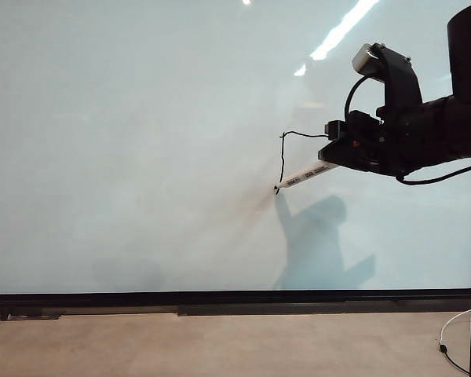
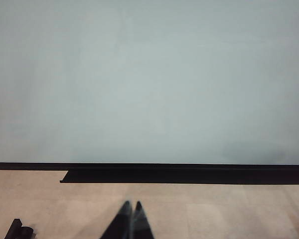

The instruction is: Pick up the pen on the shelf to the right of the whiteboard and draw a rectangle.

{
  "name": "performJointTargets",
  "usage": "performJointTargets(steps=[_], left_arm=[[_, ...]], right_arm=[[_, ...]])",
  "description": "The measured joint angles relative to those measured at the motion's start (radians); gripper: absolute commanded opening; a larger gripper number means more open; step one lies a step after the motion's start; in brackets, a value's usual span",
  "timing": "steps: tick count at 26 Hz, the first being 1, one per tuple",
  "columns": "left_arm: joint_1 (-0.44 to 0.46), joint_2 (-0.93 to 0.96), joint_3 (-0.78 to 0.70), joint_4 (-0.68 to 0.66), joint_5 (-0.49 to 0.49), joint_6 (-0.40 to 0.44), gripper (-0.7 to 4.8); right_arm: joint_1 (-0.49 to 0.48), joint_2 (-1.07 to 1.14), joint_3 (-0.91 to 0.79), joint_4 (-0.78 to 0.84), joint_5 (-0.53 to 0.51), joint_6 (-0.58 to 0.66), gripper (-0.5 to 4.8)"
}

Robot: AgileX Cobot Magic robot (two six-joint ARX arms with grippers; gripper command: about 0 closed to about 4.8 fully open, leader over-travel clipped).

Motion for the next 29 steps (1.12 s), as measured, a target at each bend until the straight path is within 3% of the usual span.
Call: performJointTargets(steps=[29], left_arm=[[0.0,0.0,0.0,0.0,0.0,0.0,-0.05]], right_arm=[[-0.077,-0.071,-0.053,-0.021,0.035,-0.045,-0.04]])
